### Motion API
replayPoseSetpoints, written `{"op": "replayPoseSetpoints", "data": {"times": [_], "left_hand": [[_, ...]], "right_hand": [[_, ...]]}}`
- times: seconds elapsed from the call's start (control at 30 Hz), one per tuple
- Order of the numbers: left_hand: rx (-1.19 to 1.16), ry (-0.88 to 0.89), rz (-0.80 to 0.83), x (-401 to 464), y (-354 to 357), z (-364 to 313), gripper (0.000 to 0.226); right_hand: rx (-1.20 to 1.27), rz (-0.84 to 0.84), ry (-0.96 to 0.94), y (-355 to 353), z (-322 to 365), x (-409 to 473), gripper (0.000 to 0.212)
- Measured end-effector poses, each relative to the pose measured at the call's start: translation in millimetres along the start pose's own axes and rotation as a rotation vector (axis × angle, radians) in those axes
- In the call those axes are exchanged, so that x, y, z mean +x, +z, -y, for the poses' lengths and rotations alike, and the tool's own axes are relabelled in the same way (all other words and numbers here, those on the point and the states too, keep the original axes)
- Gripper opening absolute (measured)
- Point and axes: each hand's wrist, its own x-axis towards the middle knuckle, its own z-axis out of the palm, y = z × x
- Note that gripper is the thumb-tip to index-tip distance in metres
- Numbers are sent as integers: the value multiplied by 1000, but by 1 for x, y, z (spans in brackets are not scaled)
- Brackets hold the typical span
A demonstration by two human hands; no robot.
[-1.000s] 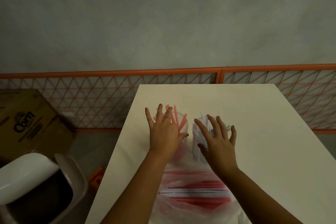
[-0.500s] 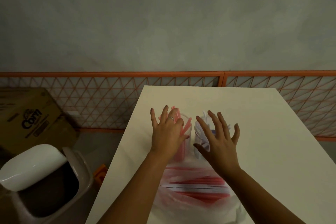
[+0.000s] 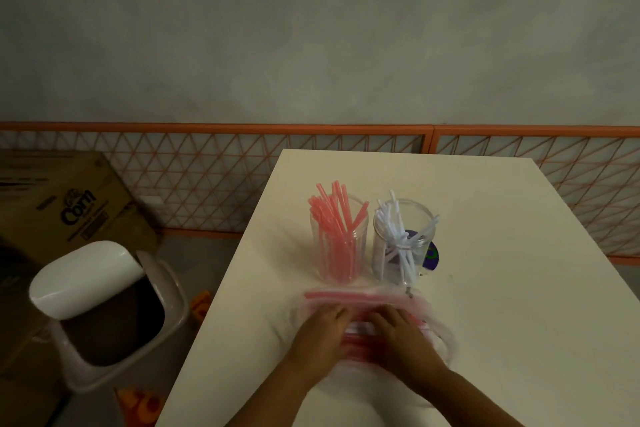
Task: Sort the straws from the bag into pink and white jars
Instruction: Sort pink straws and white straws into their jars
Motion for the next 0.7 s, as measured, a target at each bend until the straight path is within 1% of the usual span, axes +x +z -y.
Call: {"op": "replayPoseSetpoints", "data": {"times": [0.07,0.1,0.13,0.2,0.3,0.37,0.57,0.7], "left_hand": [[70,-50,66,-9,8,5,86],[125,-75,103,-14,12,8,97],[167,-109,139,-18,15,9,105],[167,-151,154,-24,20,14,113],[68,-176,91,-29,24,21,118],[23,-175,42,-31,26,25,122],[-86,-229,-46,-34,30,35,131],[-316,-311,-76,-31,31,38,130]], "right_hand": [[-76,110,33,3,-2,-6,84],[-112,157,36,2,-2,-10,95],[-142,189,33,3,-2,-12,103],[-133,172,36,6,0,-14,107],[-99,127,70,11,1,-12,91],[-97,135,101,11,0,-11,83],[-85,186,114,8,-2,-10,69],[-30,228,123,-3,-9,-7,58]]}}
